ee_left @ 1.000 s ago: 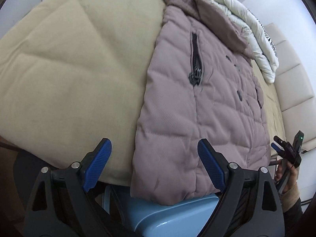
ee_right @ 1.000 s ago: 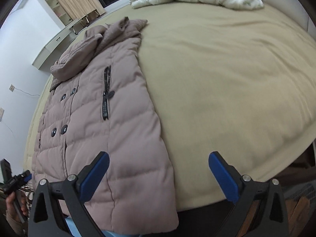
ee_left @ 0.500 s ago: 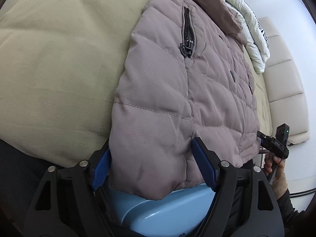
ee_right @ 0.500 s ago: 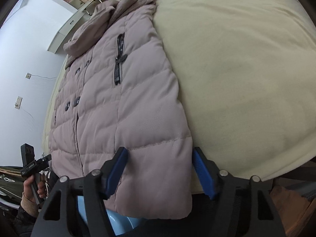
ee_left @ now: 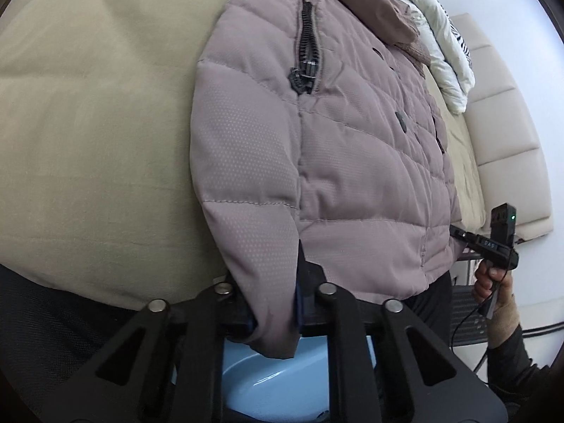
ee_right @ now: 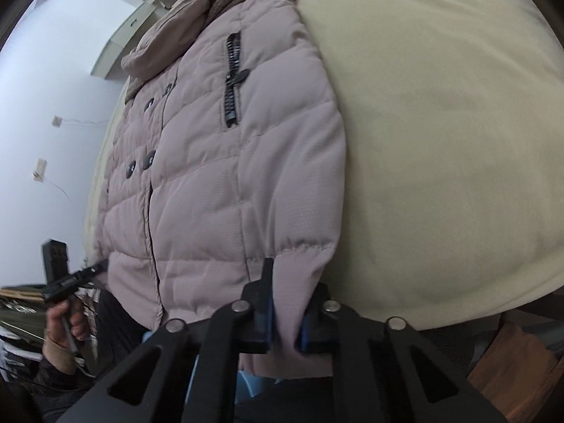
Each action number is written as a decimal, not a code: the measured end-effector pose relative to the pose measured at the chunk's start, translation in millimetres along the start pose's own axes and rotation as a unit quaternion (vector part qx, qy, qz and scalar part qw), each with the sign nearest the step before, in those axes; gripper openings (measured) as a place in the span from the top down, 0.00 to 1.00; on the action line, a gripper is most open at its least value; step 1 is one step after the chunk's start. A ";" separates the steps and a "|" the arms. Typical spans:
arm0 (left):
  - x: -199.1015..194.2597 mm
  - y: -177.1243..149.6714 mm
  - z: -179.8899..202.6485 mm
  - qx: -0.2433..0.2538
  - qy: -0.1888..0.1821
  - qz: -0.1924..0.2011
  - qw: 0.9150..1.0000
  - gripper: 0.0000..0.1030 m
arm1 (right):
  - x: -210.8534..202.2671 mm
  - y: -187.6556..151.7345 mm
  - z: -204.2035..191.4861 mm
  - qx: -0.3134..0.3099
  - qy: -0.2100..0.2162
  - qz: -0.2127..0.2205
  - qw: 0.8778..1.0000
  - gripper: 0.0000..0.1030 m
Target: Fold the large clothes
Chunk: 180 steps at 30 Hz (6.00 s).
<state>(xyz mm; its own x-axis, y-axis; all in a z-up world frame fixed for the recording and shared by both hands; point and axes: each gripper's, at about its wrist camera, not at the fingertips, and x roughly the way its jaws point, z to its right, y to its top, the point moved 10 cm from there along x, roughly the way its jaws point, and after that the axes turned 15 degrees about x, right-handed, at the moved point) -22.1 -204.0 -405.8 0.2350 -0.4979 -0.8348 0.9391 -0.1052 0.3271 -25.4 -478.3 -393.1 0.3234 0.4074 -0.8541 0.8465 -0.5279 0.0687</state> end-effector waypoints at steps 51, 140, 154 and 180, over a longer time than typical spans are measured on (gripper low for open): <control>-36.7 503.2 -127.9 -0.133 -0.026 0.218 0.966 0.93 | 20.6 408.2 -148.4 0.106 0.077 0.182 0.974 0.82; 141.1 477.6 -0.8 0.208 0.192 0.177 0.943 0.91 | 79.3 364.7 -155.1 -0.090 -0.128 0.316 0.936 0.00; 26.4 470.2 -38.0 0.121 0.198 0.242 0.942 0.90 | 23.0 333.9 -202.6 -0.055 -0.087 0.330 0.938 0.07; 74.0 457.5 -92.1 0.122 0.259 0.191 0.939 0.91 | 57.7 320.3 -311.7 -0.176 -0.071 0.323 0.927 0.07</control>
<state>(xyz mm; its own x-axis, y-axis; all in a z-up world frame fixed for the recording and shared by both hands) 448.0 -209.7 -358.7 0.6921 -0.0604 -0.7193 0.6916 -0.2299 0.6847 396.3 -391.6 -259.7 0.7733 -0.0252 -0.6335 0.5891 -0.3406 0.7327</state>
